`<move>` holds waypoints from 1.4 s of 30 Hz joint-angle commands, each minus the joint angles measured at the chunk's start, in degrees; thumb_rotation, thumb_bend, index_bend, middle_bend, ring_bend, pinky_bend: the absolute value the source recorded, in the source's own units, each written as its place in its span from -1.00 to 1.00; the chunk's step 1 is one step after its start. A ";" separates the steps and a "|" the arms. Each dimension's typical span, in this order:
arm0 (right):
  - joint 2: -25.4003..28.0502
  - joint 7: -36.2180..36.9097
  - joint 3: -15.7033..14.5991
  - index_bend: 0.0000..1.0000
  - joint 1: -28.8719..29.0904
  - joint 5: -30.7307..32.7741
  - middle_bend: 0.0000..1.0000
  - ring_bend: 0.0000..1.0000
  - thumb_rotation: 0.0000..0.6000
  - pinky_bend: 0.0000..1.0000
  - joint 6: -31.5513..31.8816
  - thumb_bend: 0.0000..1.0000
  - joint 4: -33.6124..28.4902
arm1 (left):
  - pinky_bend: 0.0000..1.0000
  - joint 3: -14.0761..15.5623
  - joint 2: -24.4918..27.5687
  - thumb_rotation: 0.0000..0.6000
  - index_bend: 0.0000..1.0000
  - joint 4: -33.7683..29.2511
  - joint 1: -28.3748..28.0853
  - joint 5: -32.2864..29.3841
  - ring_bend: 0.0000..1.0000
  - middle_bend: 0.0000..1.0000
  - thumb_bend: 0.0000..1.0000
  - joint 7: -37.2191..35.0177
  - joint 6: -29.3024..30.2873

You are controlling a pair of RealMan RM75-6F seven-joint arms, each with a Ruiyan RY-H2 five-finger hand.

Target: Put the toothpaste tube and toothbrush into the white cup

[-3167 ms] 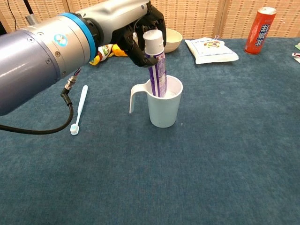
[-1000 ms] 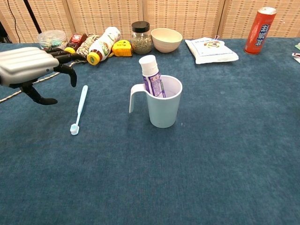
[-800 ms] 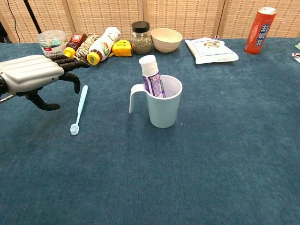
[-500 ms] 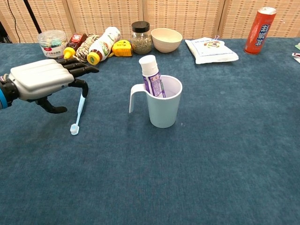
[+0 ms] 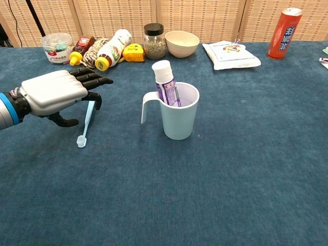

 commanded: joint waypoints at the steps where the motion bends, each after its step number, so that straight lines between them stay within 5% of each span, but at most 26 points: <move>1: 0.01 0.07 0.03 -1.00 0.02 0.01 -1.00 -1.00 1.00 -0.88 0.00 -0.85 0.03 | -1.00 0.37 -1.39 1.00 -0.27 1.85 0.15 0.39 -1.00 -1.00 -0.47 -0.41 -0.25; 19: 0.16 0.64 0.06 -1.00 0.07 0.15 -1.00 -1.00 1.00 -0.88 -0.17 -0.85 0.11 | -1.00 0.32 -6.31 1.00 -0.16 8.24 0.34 0.66 -1.00 -1.00 -0.36 -2.33 -0.54; 29: 0.30 1.14 -0.10 -1.00 0.10 -0.15 -1.00 -1.00 1.00 -0.88 -0.13 -0.85 0.00 | -1.00 -0.23 -7.10 1.00 0.14 9.20 0.89 0.25 -1.00 -1.00 -0.28 -3.59 0.58; 42: 0.34 1.35 -0.26 -1.00 0.17 -0.37 -1.00 -1.00 1.00 -0.87 -0.24 -0.85 -0.07 | -1.00 -1.34 -5.98 1.00 0.17 7.91 1.08 -0.24 -1.00 -1.00 -0.28 -4.56 2.32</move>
